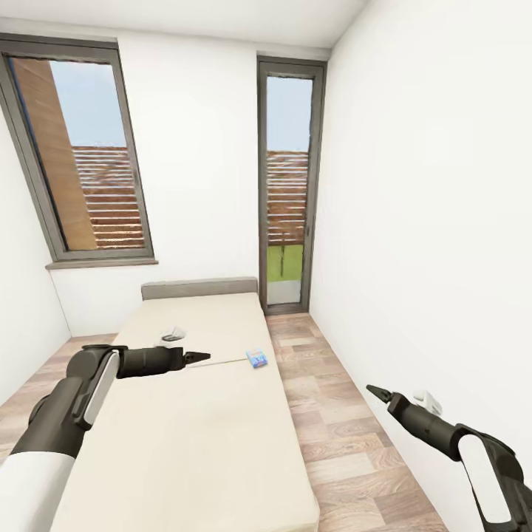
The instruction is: Put all the toys in the child's room - the three board games (two on the bed and one on the table), the two jigsaw puzzles on the table, and the tennis ball on the table - inside the toy box on the table in the child's room.
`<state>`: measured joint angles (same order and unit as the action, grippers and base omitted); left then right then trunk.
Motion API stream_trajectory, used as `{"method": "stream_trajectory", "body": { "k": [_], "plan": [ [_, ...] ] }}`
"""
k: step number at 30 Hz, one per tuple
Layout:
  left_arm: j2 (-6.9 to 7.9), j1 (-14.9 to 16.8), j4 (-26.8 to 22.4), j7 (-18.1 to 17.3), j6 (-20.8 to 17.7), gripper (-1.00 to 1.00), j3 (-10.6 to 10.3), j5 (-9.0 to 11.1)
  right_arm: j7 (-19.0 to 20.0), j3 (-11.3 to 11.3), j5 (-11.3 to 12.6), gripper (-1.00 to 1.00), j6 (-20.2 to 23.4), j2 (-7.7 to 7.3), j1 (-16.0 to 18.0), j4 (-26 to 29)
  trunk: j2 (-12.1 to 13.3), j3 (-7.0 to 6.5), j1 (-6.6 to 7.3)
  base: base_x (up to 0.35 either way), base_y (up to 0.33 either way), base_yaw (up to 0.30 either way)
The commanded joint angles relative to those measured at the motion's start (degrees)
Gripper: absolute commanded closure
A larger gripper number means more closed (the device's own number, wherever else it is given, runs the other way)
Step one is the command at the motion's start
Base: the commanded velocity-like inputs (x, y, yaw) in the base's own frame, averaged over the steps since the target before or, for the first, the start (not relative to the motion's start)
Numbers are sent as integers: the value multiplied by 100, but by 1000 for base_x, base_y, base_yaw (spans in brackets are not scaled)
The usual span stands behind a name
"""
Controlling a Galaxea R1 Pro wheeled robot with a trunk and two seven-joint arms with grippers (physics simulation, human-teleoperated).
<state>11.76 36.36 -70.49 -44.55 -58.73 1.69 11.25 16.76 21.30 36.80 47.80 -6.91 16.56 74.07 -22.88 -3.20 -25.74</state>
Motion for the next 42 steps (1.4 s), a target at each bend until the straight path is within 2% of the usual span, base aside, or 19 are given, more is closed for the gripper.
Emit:
{"method": "stream_trajectory", "body": {
  "k": [1,8,17,29,36,42],
  "plan": [
    [-15,2,0,36,-27,-100,13,-1,32,8,-25,-100,25,2,3,12,-4,2,-4,196,-189,0],
    [-140,2,0,569,-25,-100,37,5,-19,-4,-31,-100,14,12,3,55,-4,2,-4,223,-224,78],
    [-304,2,0,1244,-25,-100,41,7,-39,-17,-35,-100,10,11,2,64,-4,2,-4,237,-246,258],
    [-331,2,0,1356,-25,-100,40,9,-49,-37,-41,-100,10,12,5,69,-4,2,-4,67,-261,290],
    [-337,2,0,1360,-25,-100,34,9,-50,-38,-41,-100,10,13,5,67,-4,2,-4,4,-58,290],
    [-338,2,0,1361,-25,-100,33,6,-50,-38,-41,-100,-1,19,5,72,-4,2,-4,1,-10,115]
  ]
}}
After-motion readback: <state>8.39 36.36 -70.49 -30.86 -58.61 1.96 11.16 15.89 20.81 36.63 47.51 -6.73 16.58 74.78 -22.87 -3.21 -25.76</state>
